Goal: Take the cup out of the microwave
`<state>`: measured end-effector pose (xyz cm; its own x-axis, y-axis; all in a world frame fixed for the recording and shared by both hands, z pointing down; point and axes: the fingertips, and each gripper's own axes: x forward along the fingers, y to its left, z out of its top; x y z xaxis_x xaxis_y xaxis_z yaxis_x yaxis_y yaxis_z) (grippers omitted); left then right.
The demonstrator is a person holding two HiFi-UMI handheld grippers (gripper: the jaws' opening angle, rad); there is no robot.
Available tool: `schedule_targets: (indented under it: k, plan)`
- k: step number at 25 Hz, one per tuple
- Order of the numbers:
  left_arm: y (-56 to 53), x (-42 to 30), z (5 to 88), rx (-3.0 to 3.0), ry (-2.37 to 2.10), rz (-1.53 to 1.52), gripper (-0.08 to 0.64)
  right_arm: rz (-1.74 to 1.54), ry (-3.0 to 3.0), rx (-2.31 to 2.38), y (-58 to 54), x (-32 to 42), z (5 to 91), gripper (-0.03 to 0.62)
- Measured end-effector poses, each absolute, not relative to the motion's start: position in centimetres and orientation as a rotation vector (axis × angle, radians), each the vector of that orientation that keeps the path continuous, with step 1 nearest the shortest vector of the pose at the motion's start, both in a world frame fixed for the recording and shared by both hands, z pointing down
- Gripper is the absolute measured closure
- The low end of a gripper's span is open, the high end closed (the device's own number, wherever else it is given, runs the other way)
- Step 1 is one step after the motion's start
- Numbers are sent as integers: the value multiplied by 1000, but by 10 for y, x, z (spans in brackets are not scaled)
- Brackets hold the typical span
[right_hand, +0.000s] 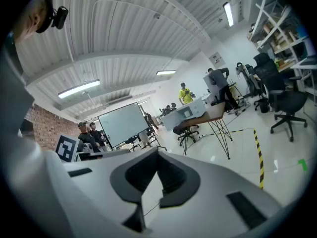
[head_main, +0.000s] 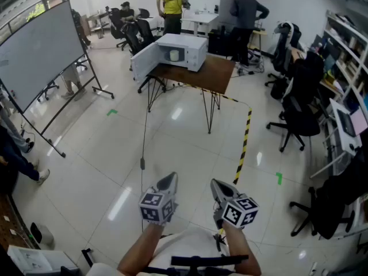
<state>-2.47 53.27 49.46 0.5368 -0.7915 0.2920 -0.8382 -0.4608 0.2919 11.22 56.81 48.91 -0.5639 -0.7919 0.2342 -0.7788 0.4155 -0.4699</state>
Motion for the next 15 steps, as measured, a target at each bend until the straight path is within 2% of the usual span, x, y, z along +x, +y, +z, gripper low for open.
schedule_targets:
  k: [15]
  plan:
    - [540,29,504,2307,-1395,127,560,-883,2682,-1401,570,167,504,580]
